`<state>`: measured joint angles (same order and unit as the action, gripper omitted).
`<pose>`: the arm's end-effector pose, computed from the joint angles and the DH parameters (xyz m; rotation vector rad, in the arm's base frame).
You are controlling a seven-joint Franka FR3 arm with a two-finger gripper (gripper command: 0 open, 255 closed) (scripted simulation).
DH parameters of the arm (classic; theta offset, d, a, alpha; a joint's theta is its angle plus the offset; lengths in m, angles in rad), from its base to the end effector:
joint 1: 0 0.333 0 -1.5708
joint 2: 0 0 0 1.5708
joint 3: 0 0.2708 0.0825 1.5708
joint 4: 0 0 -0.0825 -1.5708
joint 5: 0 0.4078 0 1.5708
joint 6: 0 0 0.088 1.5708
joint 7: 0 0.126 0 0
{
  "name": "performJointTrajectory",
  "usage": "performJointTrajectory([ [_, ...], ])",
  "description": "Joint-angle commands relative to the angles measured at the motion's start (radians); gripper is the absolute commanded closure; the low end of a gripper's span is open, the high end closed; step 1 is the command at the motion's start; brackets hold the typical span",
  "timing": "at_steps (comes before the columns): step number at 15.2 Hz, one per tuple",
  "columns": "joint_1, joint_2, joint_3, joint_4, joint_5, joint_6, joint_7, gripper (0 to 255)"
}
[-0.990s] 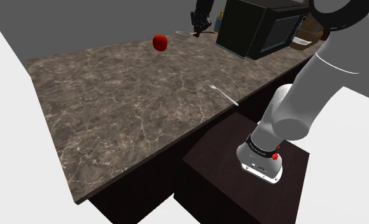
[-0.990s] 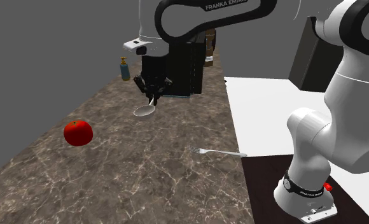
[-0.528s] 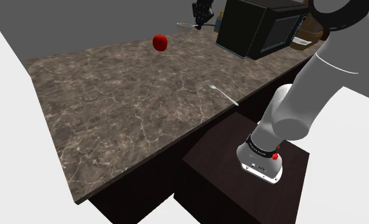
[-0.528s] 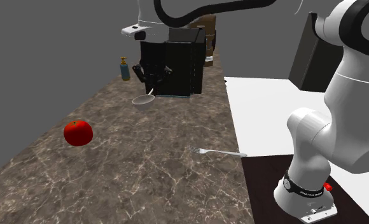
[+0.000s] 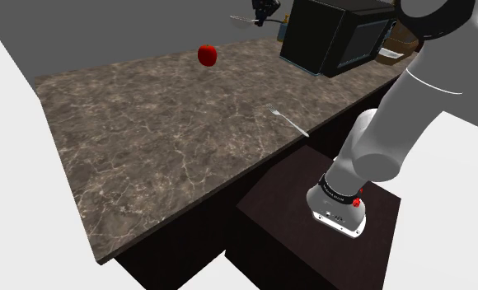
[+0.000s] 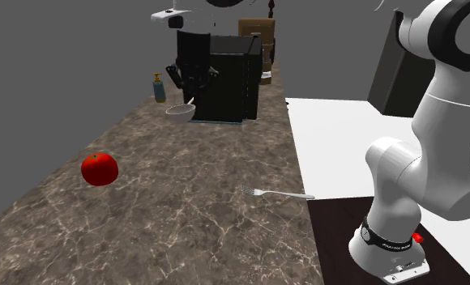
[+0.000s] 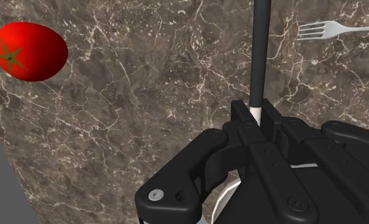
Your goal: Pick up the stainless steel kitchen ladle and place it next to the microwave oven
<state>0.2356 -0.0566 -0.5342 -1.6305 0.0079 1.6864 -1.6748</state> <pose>0.5514 -0.1755 0.5693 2.3739 1.9491 0.1358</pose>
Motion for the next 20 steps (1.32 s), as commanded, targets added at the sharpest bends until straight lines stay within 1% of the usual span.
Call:
performJointTrajectory([
  [1, 0.0, 0.009, -0.001, 0.036, 0.005, -0.028, -0.001, 255],
  [12, -0.015, 0.085, -0.018, 0.27, 0.047, -0.198, -0.024, 255],
  [20, -0.053, 0.182, -0.04, 0.499, 0.108, -0.347, -0.052, 255],
])
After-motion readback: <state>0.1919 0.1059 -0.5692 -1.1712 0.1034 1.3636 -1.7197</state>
